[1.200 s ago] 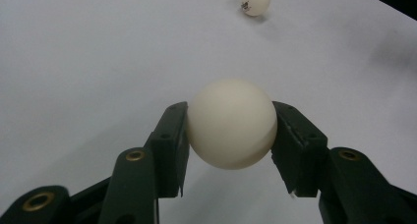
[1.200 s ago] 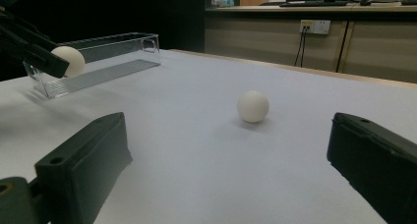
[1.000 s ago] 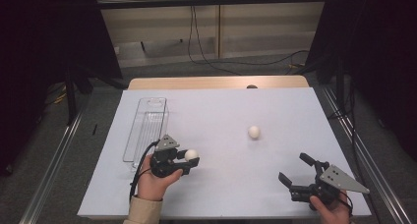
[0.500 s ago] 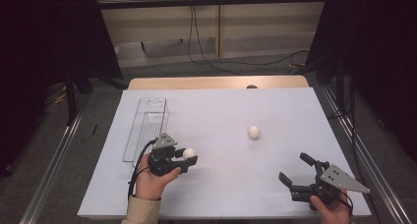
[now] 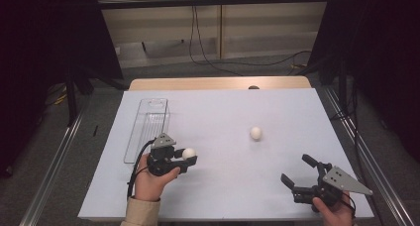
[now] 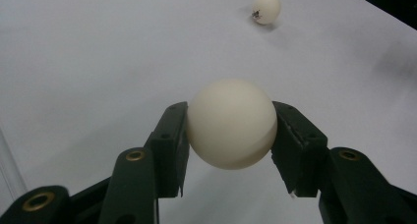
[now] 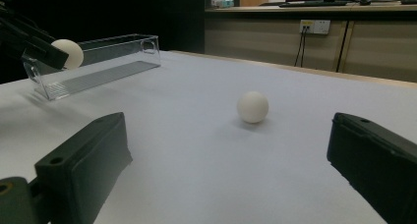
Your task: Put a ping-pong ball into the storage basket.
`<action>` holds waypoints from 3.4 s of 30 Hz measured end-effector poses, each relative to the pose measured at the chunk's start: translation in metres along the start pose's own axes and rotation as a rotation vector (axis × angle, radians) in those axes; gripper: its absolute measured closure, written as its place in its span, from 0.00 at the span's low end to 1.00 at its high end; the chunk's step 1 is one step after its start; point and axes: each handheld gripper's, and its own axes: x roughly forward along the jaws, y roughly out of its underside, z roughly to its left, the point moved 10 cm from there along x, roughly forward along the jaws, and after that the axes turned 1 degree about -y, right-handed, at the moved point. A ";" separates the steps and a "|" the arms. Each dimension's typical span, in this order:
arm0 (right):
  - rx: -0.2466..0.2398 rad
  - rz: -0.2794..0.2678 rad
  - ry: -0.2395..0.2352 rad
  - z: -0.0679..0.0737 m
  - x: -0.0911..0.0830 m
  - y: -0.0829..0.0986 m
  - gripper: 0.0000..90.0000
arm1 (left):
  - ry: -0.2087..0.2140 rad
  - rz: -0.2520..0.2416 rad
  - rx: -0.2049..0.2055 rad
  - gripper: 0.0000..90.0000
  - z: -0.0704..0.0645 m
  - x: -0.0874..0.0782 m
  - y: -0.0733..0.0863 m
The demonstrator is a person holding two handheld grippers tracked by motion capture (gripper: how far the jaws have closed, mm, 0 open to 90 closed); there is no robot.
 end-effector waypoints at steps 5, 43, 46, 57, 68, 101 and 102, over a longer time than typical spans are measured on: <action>0.001 0.001 0.000 0.000 0.000 0.000 0.02 | -0.002 -0.002 -0.002 0.57 0.003 -0.002 -0.002; 0.003 -0.001 -0.005 0.001 0.000 0.000 0.02 | -0.041 -0.045 -0.035 0.57 0.022 -0.020 -0.017; 0.002 -0.002 -0.003 0.001 0.000 0.000 0.02 | -0.047 -0.049 -0.041 0.57 0.024 -0.022 -0.018; 0.003 -0.002 -0.003 0.001 0.000 -0.001 0.02 | -0.069 -0.052 -0.039 0.57 0.029 -0.027 -0.020; 0.003 -0.004 -0.002 0.001 0.000 -0.001 0.02 | -0.084 -0.070 -0.063 0.57 0.038 -0.034 -0.022; 0.003 -0.006 -0.001 0.000 0.000 -0.001 0.02 | -0.140 -0.100 -0.098 0.57 0.059 -0.047 -0.023; 0.003 -0.006 -0.002 0.000 0.000 -0.001 0.02 | -0.142 -0.100 -0.100 0.57 0.059 -0.047 -0.023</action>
